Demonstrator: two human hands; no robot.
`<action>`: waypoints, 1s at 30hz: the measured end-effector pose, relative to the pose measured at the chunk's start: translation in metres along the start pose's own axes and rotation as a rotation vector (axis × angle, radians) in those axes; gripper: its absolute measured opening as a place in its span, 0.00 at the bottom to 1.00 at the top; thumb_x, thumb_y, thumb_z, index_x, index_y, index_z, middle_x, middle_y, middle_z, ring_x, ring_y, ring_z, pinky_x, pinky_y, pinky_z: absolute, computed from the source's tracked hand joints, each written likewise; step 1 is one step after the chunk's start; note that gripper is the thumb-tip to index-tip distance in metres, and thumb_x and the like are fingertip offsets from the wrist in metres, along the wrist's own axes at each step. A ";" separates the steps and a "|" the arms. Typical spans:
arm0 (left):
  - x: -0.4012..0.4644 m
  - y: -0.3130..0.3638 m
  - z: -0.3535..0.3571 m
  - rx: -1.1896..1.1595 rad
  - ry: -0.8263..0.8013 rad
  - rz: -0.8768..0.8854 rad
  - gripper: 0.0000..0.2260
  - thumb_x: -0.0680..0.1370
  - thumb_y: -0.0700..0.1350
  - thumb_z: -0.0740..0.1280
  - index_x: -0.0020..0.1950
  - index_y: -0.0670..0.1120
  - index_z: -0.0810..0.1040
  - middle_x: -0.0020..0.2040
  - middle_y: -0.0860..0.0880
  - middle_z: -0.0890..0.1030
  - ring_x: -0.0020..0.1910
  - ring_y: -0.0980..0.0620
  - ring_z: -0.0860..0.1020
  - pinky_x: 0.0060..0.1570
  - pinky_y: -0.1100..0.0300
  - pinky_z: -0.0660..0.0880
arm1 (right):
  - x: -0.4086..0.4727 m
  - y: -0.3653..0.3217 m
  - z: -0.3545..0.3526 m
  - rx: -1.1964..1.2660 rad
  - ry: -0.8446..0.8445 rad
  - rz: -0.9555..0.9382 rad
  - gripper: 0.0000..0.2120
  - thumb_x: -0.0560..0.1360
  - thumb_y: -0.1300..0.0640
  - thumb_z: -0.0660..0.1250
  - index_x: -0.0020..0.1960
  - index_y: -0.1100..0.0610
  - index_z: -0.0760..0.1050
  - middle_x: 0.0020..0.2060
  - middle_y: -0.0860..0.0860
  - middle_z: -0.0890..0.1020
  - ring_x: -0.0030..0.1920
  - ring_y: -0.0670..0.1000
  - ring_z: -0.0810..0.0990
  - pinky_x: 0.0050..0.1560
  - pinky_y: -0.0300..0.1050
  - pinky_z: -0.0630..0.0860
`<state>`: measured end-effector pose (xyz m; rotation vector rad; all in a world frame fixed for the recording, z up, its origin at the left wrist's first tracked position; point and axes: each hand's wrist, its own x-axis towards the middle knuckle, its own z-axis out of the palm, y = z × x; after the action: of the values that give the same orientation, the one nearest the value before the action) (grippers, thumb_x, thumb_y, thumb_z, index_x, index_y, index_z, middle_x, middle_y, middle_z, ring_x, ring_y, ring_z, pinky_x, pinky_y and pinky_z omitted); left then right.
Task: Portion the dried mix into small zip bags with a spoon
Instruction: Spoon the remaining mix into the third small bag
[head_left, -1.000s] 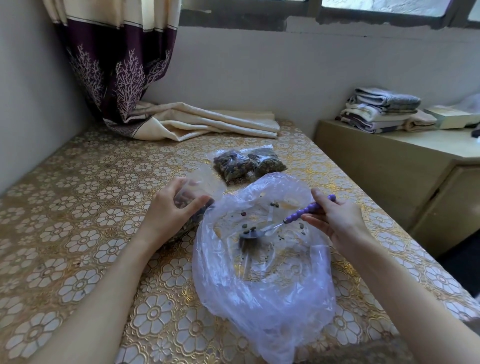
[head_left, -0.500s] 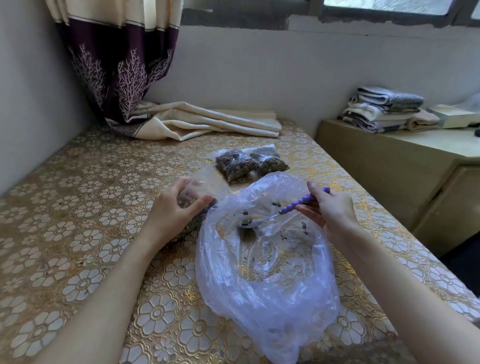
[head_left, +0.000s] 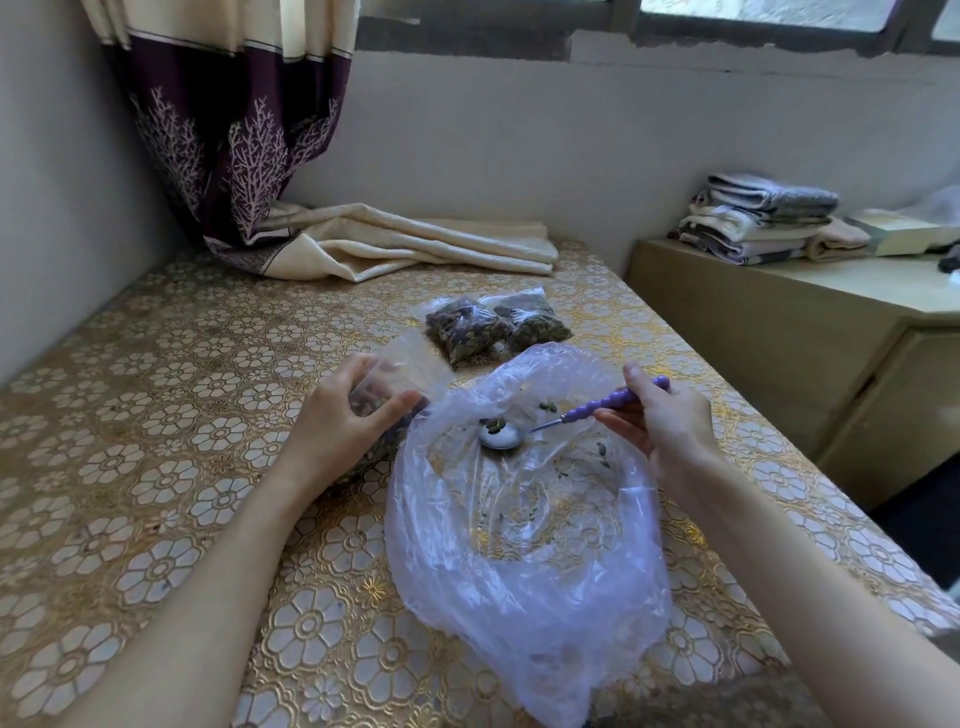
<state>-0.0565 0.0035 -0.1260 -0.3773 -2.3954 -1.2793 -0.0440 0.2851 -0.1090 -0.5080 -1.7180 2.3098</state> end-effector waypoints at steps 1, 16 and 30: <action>0.000 0.000 0.000 0.000 0.000 0.001 0.22 0.66 0.60 0.67 0.55 0.51 0.73 0.47 0.50 0.79 0.42 0.59 0.78 0.33 0.74 0.71 | 0.000 0.000 -0.001 -0.007 -0.006 -0.010 0.14 0.77 0.57 0.66 0.37 0.65 0.74 0.24 0.55 0.81 0.27 0.50 0.82 0.29 0.37 0.79; 0.000 0.001 0.000 0.036 0.011 0.000 0.24 0.66 0.60 0.67 0.56 0.48 0.75 0.48 0.46 0.79 0.41 0.54 0.77 0.33 0.71 0.69 | -0.011 -0.030 0.003 -0.090 -0.039 -0.262 0.14 0.78 0.57 0.63 0.36 0.62 0.73 0.28 0.58 0.78 0.22 0.48 0.78 0.24 0.36 0.75; -0.001 0.004 0.000 0.023 0.010 -0.010 0.24 0.67 0.59 0.68 0.56 0.46 0.74 0.47 0.47 0.80 0.41 0.57 0.78 0.32 0.72 0.71 | -0.039 -0.050 0.073 -0.004 -0.403 -0.566 0.09 0.79 0.59 0.62 0.42 0.62 0.70 0.28 0.53 0.83 0.31 0.53 0.84 0.32 0.39 0.79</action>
<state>-0.0541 0.0054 -0.1232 -0.3517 -2.4052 -1.2537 -0.0387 0.2212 -0.0368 0.4304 -1.7296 2.0672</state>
